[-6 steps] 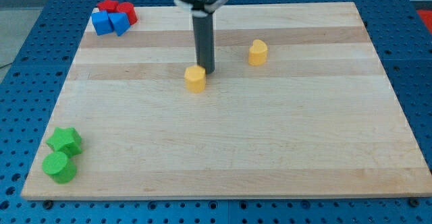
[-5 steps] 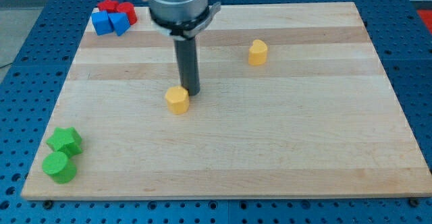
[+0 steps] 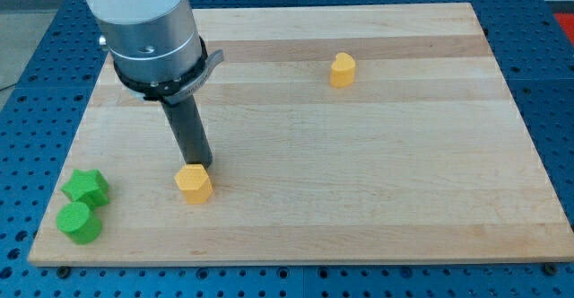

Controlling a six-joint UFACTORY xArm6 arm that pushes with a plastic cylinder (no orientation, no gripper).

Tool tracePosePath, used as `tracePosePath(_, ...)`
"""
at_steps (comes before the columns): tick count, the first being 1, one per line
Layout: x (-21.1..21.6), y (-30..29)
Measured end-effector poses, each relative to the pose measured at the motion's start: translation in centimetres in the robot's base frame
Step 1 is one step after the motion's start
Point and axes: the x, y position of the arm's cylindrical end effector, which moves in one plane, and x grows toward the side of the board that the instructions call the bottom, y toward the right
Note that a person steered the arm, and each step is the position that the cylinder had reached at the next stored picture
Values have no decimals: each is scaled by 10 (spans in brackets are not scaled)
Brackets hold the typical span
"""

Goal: Push the yellow hexagon closer to the green circle

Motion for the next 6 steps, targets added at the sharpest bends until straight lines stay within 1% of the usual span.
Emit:
tracePosePath(1, -22, 21)
tracePosePath(2, -5, 36)
tracePosePath(3, 29, 13)
tracePosePath(4, 50, -14)
tracePosePath(5, 54, -8)
tracePosePath(6, 54, 36)
